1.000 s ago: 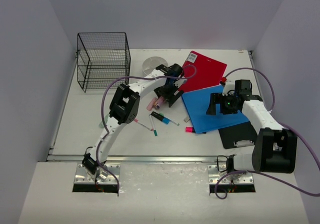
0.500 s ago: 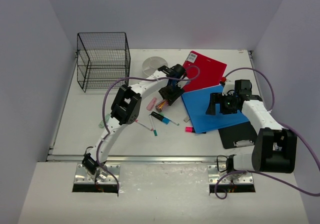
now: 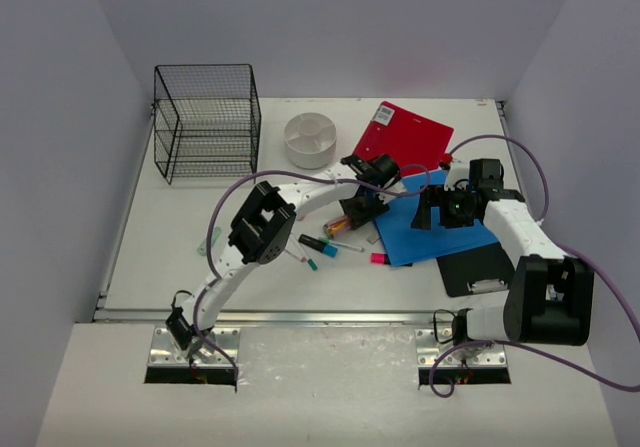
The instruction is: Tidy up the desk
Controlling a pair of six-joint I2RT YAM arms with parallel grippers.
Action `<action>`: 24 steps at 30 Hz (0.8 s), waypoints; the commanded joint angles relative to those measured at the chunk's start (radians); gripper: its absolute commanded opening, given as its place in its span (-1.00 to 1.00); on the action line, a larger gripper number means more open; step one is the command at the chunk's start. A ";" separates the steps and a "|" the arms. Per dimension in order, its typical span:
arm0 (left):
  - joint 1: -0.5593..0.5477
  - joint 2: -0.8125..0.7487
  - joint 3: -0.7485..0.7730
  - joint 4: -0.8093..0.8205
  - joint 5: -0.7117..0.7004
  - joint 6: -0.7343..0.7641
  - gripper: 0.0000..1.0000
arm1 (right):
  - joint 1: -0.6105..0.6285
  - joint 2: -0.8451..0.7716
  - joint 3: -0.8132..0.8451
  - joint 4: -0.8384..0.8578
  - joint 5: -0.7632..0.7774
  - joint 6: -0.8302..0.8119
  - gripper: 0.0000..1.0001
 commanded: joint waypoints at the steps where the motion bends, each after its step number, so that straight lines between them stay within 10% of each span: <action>1: 0.020 -0.124 -0.042 0.097 -0.059 -0.023 -1.00 | -0.001 -0.005 0.016 0.014 -0.013 -0.009 0.97; 13: 0.106 -0.616 -0.327 0.598 -0.032 -0.197 -1.00 | 0.000 -0.001 0.019 0.016 -0.011 -0.003 0.98; 18: 0.267 -0.851 -0.706 1.155 0.116 -0.345 -1.00 | -0.001 0.000 0.020 0.017 -0.010 -0.003 0.97; 24: 0.310 -0.825 -0.747 1.424 -0.012 -0.304 -1.00 | -0.001 0.005 0.020 0.018 -0.005 -0.004 0.97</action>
